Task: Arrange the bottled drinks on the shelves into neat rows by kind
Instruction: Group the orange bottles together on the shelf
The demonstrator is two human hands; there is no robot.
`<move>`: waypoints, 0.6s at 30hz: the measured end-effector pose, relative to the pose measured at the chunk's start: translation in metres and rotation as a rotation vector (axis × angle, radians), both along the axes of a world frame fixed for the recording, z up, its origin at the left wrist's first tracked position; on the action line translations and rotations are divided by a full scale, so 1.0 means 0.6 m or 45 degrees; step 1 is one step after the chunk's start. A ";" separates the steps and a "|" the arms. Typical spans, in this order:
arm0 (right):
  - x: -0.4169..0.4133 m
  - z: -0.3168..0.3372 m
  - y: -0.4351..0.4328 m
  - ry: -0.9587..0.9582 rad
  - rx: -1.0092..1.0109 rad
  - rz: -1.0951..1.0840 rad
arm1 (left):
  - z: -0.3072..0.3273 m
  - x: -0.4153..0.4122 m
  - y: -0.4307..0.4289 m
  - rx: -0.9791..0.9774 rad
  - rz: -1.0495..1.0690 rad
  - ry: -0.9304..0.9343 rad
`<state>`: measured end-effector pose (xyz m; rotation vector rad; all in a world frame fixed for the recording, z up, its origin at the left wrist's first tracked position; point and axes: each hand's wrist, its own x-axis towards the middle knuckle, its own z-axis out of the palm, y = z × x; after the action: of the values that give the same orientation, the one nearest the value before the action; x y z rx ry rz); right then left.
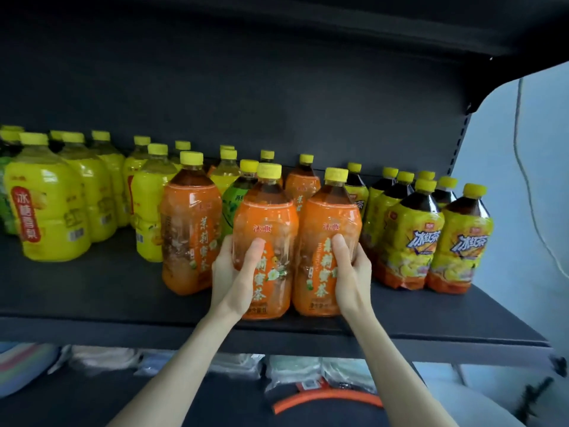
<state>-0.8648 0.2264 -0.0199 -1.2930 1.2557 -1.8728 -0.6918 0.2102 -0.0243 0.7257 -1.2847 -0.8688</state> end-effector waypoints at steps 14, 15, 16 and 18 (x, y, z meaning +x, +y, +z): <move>-0.024 -0.011 -0.139 0.236 0.216 -0.013 | -0.008 -0.001 -0.034 0.044 0.083 -0.102; -0.025 -0.011 -0.150 0.249 0.220 -0.021 | -0.012 0.000 -0.036 0.033 0.113 -0.116; -0.022 -0.009 -0.157 0.249 0.235 -0.025 | -0.015 0.001 -0.037 0.021 0.133 -0.128; -0.012 0.003 -0.158 0.246 0.224 -0.018 | -0.018 0.000 -0.038 0.003 0.173 -0.150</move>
<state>-0.8721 0.1314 -0.0179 -1.3971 1.4951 -1.6357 -0.6916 0.1875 -0.0350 0.8669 -1.3218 -0.7262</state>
